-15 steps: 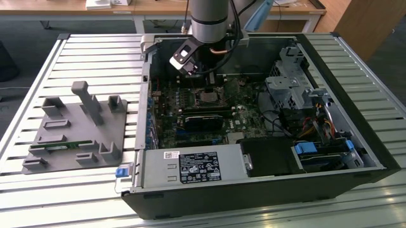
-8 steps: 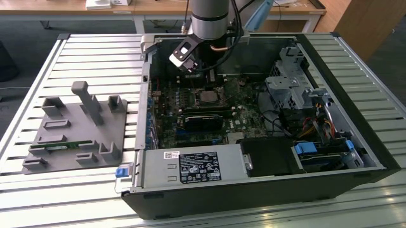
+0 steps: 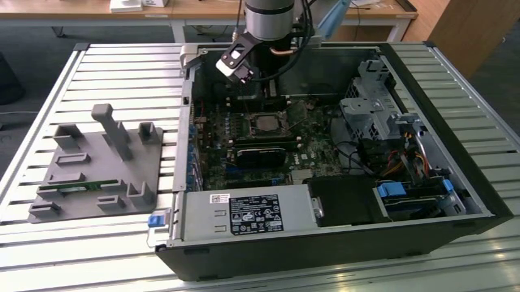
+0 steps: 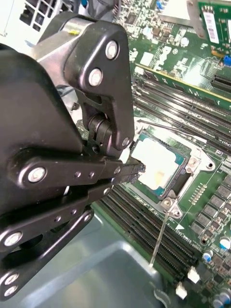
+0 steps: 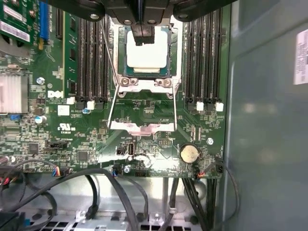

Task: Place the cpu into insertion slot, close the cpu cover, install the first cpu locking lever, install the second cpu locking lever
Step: 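Close the cpu cover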

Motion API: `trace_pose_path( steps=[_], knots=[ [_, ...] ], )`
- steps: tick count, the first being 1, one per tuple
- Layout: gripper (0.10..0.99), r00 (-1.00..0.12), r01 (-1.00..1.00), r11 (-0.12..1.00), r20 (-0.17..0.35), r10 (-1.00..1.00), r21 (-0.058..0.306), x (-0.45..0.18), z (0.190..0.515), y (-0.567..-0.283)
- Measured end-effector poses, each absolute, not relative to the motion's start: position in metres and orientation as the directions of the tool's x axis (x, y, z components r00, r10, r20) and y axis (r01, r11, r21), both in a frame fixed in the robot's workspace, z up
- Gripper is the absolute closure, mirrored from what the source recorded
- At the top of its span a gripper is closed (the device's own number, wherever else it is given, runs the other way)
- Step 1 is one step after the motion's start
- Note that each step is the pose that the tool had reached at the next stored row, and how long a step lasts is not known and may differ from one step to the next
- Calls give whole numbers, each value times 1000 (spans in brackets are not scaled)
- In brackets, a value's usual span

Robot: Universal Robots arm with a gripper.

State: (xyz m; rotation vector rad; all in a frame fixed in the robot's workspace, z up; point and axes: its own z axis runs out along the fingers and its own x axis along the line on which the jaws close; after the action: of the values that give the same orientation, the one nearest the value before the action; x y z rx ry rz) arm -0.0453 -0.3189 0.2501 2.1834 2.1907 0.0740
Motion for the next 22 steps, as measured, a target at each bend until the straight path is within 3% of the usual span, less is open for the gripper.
trace_pose_path(
  steps=[22],
  knots=[
    [980,-1,998,1,0,1000,63,-33,258,-327]
  ],
)
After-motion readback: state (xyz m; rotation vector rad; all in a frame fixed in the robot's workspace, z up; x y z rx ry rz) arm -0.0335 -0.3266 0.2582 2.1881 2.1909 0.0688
